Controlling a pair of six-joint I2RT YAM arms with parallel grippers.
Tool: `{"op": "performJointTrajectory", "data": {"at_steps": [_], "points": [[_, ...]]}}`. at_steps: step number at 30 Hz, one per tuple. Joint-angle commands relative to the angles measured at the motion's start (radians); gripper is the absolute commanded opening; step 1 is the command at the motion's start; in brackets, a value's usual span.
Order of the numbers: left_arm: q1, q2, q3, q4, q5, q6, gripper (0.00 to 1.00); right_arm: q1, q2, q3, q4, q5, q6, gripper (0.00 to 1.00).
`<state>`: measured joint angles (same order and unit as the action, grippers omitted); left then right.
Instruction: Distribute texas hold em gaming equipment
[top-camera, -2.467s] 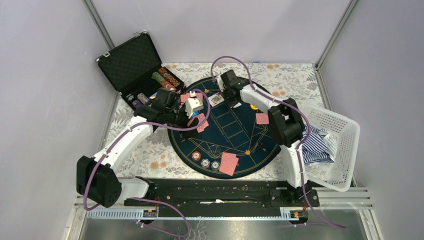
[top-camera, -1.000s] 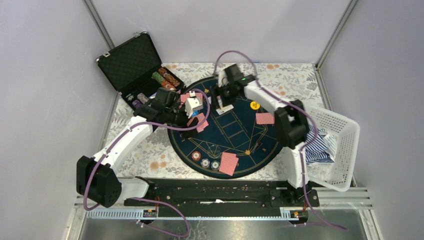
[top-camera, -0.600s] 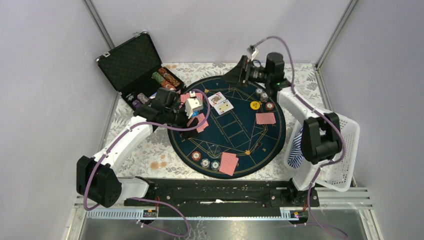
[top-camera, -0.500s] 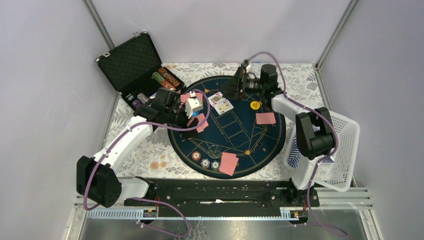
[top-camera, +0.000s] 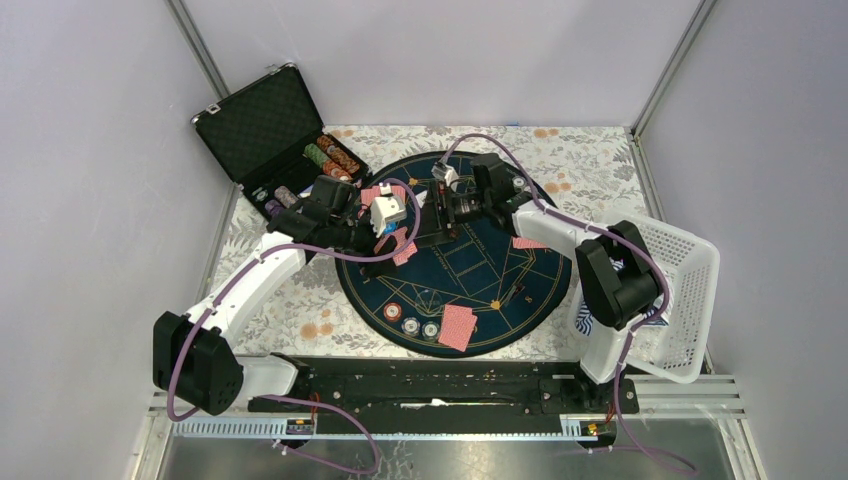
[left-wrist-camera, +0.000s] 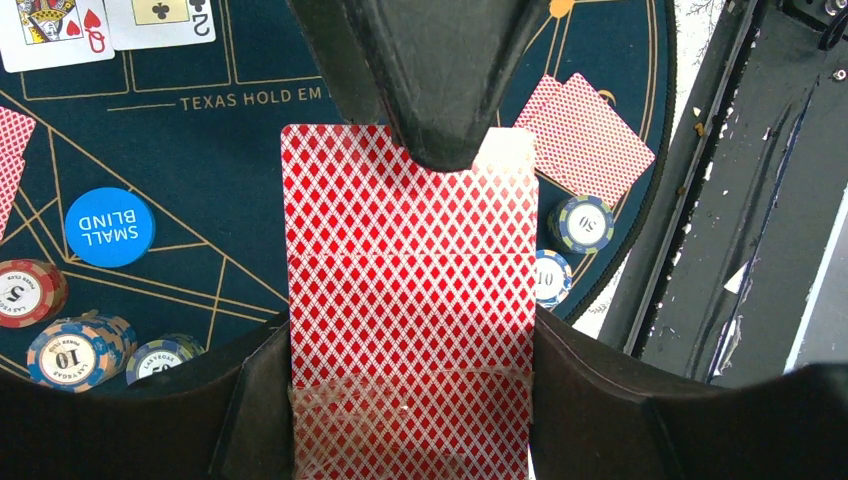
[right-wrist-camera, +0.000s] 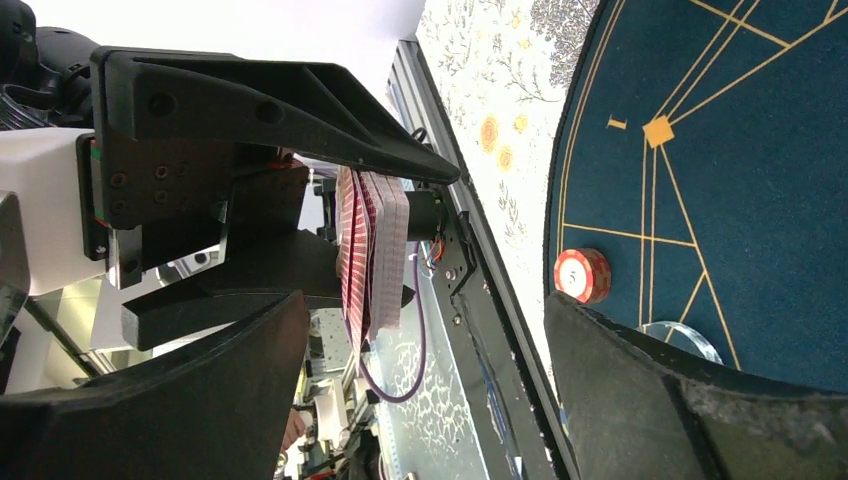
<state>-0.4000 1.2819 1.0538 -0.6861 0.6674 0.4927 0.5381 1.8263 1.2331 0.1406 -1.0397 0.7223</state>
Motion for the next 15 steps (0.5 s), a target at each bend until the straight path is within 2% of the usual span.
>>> {"op": "performJointTrajectory", "data": {"at_steps": [1,5,11,15], "points": [[0.002,-0.012,0.041,0.036,0.039,0.009,0.0,0.02,-0.016,0.045,-0.029,-0.002,-0.039,0.91],[0.003,-0.013,0.04,0.036,0.038,0.007,0.0,0.032,0.009,0.04,-0.033,-0.021,-0.029,0.74],[0.003,-0.013,0.041,0.036,0.035,0.006,0.0,0.034,0.011,0.032,-0.037,-0.04,-0.032,0.56],[0.003,-0.017,0.038,0.036,0.032,0.006,0.0,0.033,0.001,0.049,-0.099,-0.042,-0.079,0.44]]}}
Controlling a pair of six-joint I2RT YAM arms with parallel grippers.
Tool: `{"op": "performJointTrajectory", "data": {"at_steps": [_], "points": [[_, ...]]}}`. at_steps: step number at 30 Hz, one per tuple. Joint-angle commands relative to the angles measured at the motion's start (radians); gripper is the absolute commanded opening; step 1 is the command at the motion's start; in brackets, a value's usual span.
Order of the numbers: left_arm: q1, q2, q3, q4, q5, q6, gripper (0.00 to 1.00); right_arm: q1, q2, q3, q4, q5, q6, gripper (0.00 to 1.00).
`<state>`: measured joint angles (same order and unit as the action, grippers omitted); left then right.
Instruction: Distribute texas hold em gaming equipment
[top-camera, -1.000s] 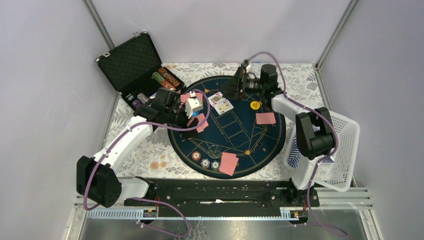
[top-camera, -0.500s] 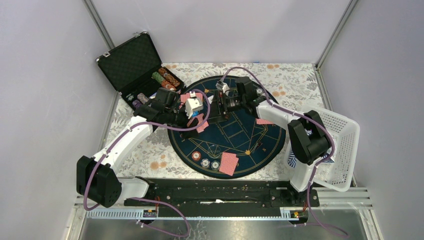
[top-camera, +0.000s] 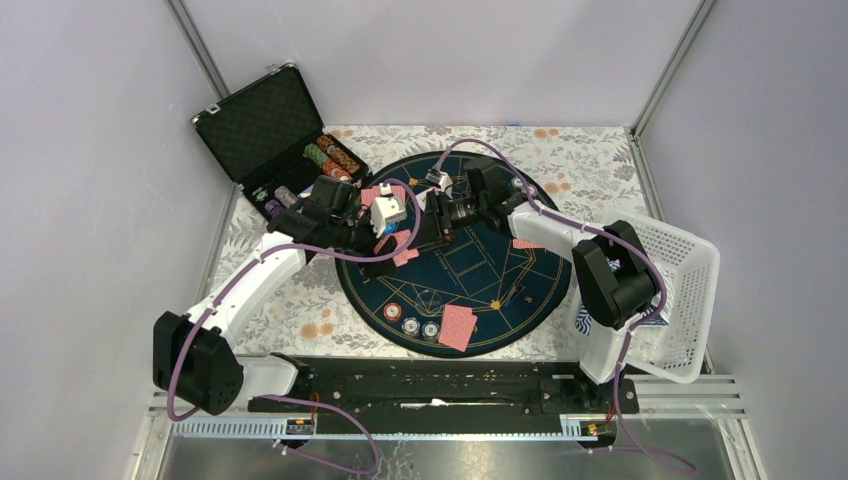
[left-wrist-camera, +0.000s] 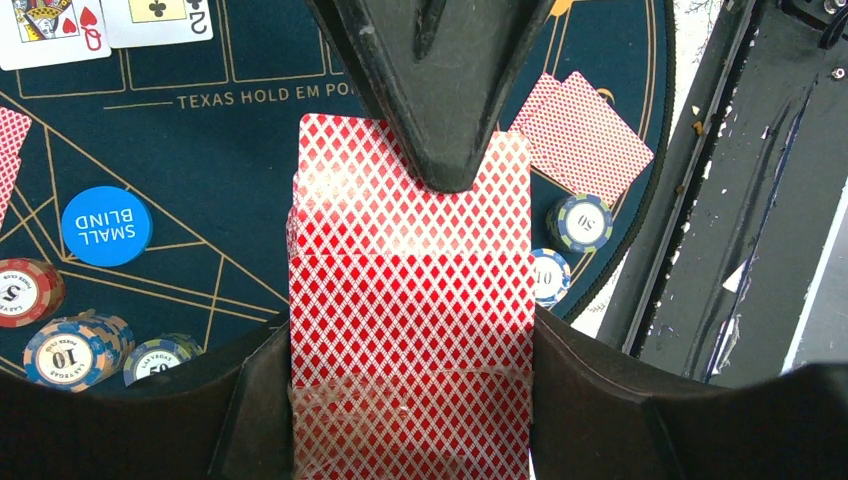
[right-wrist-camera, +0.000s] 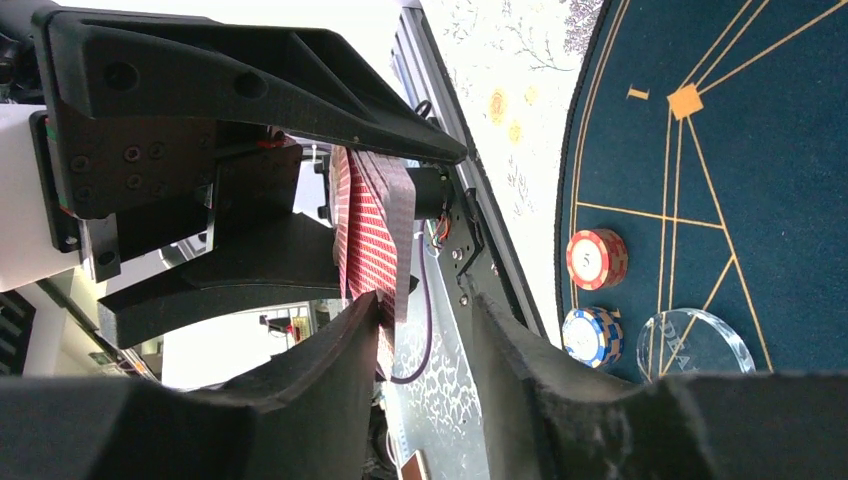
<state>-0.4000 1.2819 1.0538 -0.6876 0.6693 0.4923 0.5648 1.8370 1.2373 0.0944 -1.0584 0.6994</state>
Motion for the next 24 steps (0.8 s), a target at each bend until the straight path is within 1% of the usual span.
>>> {"op": "performJointTrajectory", "data": {"at_steps": [1,4,7,17,21,24], "points": [[0.003,-0.018,0.039,0.037,0.03,0.006,0.0,0.005,-0.012,0.05,-0.073,-0.019,-0.073,0.42],[0.003,-0.018,0.042,0.037,0.031,0.006,0.0,-0.003,-0.019,0.059,-0.088,-0.017,-0.094,0.37],[0.003,-0.015,0.045,0.037,0.034,0.005,0.0,-0.009,-0.018,0.074,-0.138,-0.019,-0.115,0.32],[0.003,-0.02,0.041,0.038,0.032,0.007,0.0,-0.024,-0.032,0.08,-0.148,-0.018,-0.113,0.2],[0.003,-0.022,0.042,0.038,0.031,0.006,0.0,-0.039,-0.041,0.079,-0.148,-0.017,-0.105,0.13],[0.003,-0.018,0.045,0.037,0.033,0.005,0.0,-0.054,-0.049,0.08,-0.149,-0.022,-0.099,0.11]]}}
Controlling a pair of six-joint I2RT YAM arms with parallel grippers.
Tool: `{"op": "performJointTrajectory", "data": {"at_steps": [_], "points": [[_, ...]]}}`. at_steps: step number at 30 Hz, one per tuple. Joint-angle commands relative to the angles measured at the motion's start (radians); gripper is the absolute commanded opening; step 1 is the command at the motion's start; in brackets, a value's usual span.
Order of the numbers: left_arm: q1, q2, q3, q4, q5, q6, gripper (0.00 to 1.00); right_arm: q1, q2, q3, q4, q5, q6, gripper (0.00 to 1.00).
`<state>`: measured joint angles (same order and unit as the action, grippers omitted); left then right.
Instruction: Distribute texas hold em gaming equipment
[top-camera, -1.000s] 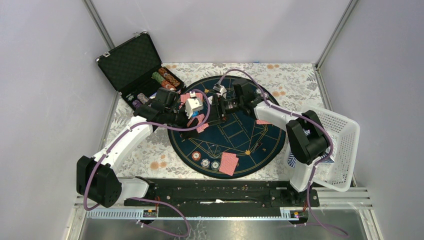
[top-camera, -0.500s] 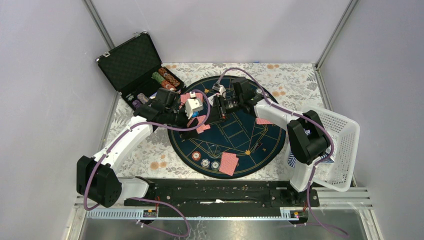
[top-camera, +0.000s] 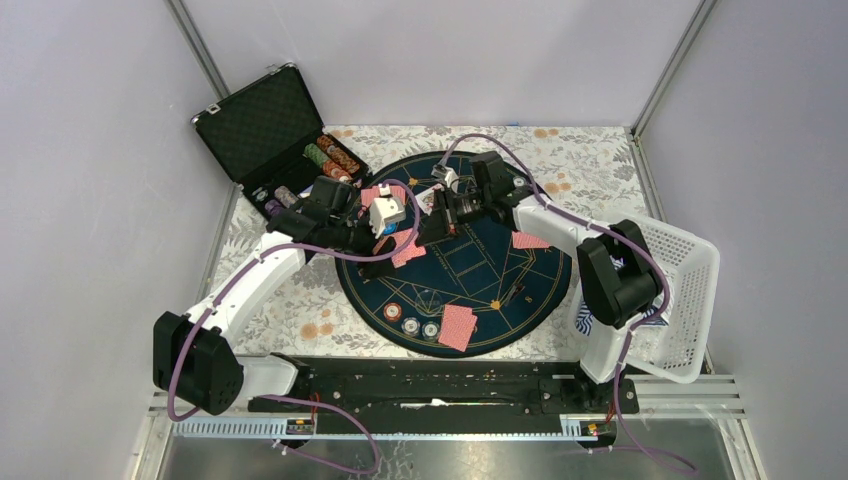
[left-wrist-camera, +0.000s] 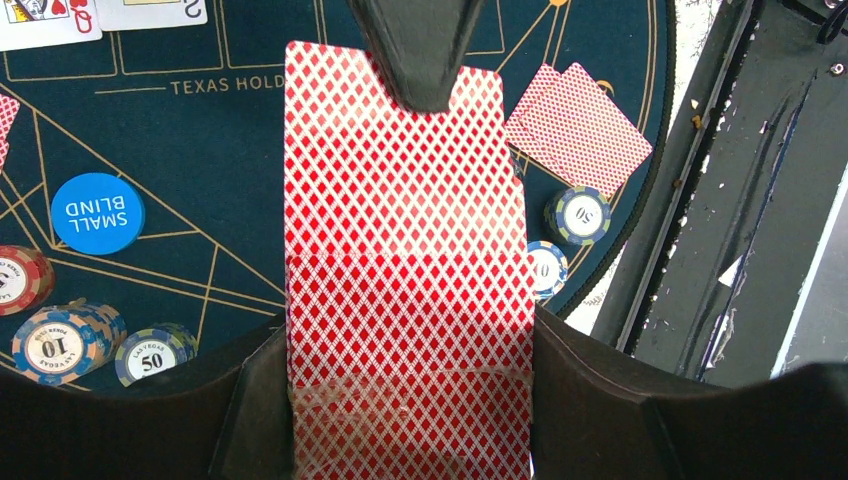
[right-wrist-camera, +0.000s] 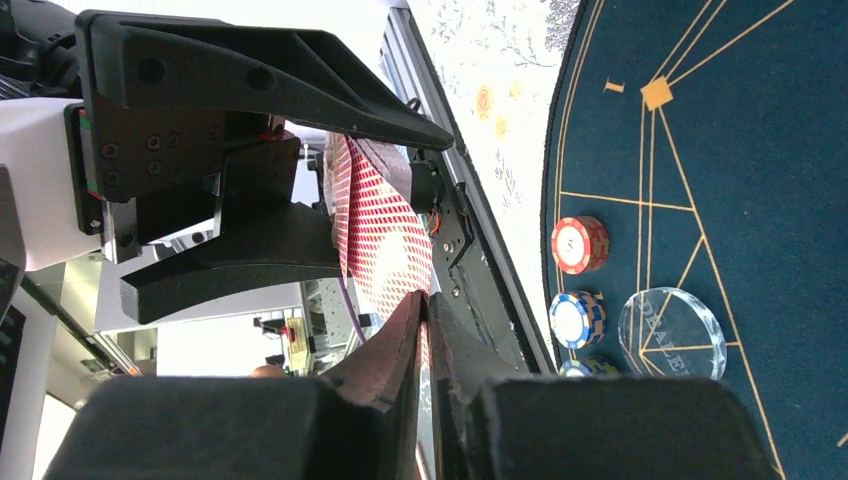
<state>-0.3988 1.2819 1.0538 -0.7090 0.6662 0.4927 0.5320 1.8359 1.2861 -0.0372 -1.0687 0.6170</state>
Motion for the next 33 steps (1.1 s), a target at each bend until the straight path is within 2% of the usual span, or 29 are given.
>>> {"op": "performJointTrajectory", "data": {"at_steps": [1,8,12,20,23,25,27,33], "points": [[0.002,-0.017,0.044,0.059,0.036,0.005,0.0,-0.028,-0.051,0.033,-0.02,-0.014,-0.015,0.1],[0.002,-0.019,0.044,0.059,0.036,0.004,0.0,-0.07,-0.07,0.032,-0.027,-0.02,-0.011,0.0],[0.002,-0.021,0.043,0.059,0.035,0.005,0.0,-0.111,-0.086,0.043,-0.052,-0.02,-0.028,0.0],[0.002,-0.021,0.044,0.059,0.035,0.005,0.0,-0.224,-0.09,0.137,-0.284,0.037,-0.23,0.0],[0.002,-0.021,0.043,0.059,0.035,0.005,0.0,-0.254,-0.077,0.204,-0.429,0.134,-0.378,0.0],[0.002,-0.02,0.042,0.059,0.036,0.005,0.0,-0.254,-0.047,0.281,-0.581,0.268,-0.51,0.0],[0.002,-0.02,0.042,0.059,0.037,0.005,0.0,-0.255,-0.021,0.34,-0.652,0.395,-0.605,0.0],[0.001,-0.021,0.043,0.058,0.036,0.002,0.0,-0.252,0.003,0.339,-0.623,0.735,-0.801,0.0]]}}
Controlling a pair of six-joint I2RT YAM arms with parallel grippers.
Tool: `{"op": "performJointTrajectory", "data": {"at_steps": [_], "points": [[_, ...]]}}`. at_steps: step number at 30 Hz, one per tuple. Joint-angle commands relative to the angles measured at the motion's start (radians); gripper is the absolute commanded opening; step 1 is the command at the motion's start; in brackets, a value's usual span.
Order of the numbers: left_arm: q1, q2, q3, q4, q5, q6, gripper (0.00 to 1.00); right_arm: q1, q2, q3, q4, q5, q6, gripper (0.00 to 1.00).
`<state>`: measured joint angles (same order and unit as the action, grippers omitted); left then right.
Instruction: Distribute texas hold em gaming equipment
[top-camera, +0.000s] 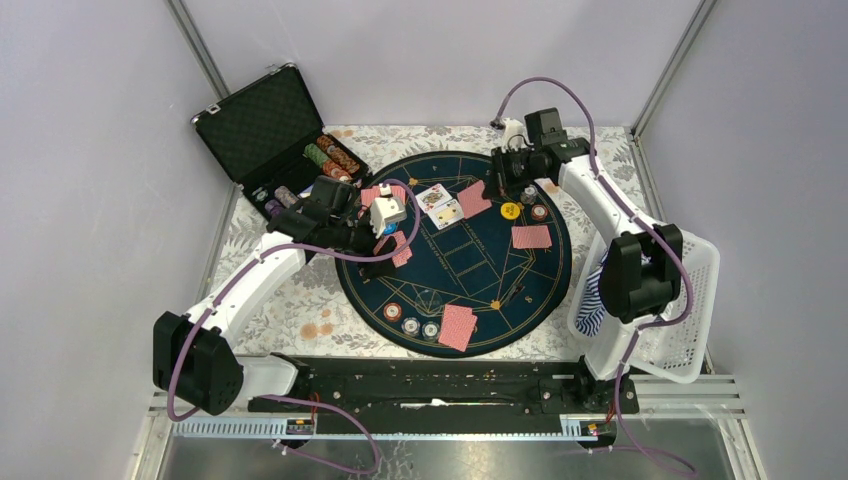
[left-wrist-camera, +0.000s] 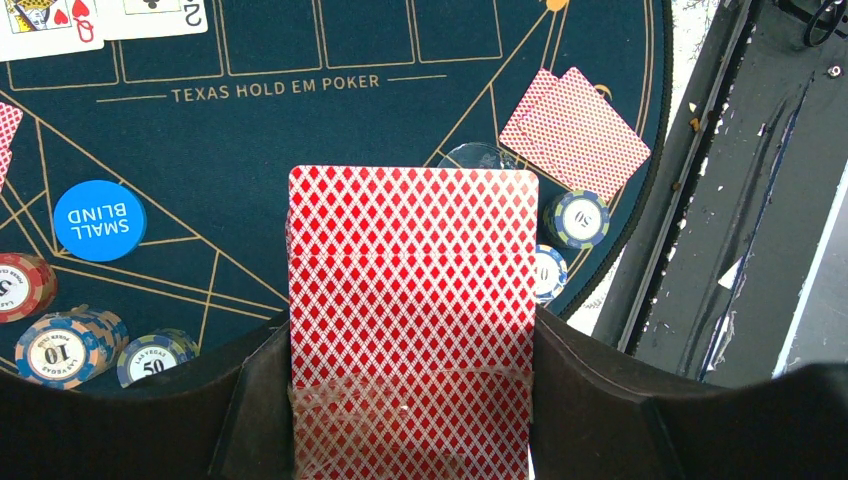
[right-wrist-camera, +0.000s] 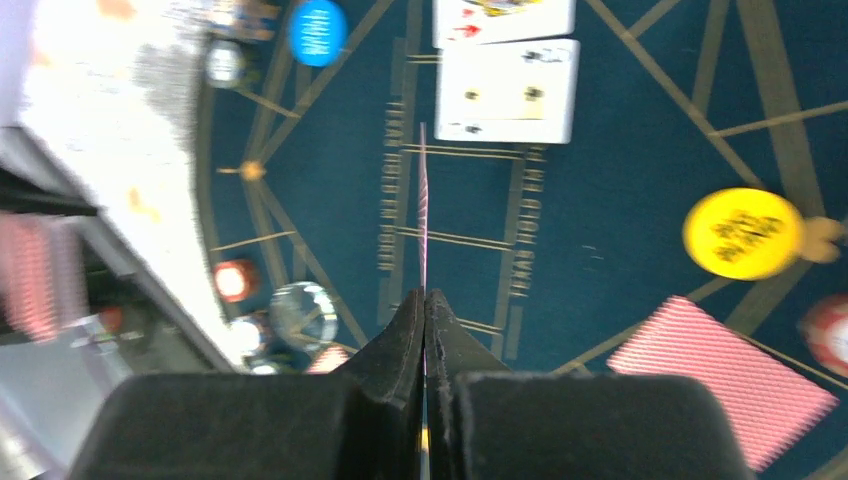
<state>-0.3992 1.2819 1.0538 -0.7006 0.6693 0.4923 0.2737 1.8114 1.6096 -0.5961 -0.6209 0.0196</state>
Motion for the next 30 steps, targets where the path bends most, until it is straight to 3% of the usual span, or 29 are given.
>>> {"op": "performJointTrajectory", "data": {"at_steps": [1,13,23,30], "points": [[0.002,-0.022,0.043,0.05,0.033,0.0,0.0,0.01,0.034,0.014,-0.058,0.343,-0.231,0.0],[0.002,-0.015,0.043,0.051,0.034,0.002,0.0,0.118,0.09,-0.082,0.099,0.771,-0.412,0.0],[0.002,-0.025,0.033,0.051,0.031,0.005,0.0,0.218,0.205,-0.038,0.064,0.739,-0.348,0.0],[0.002,-0.022,0.033,0.051,0.035,0.008,0.0,0.254,0.276,-0.007,0.027,0.635,-0.276,0.0]]}}
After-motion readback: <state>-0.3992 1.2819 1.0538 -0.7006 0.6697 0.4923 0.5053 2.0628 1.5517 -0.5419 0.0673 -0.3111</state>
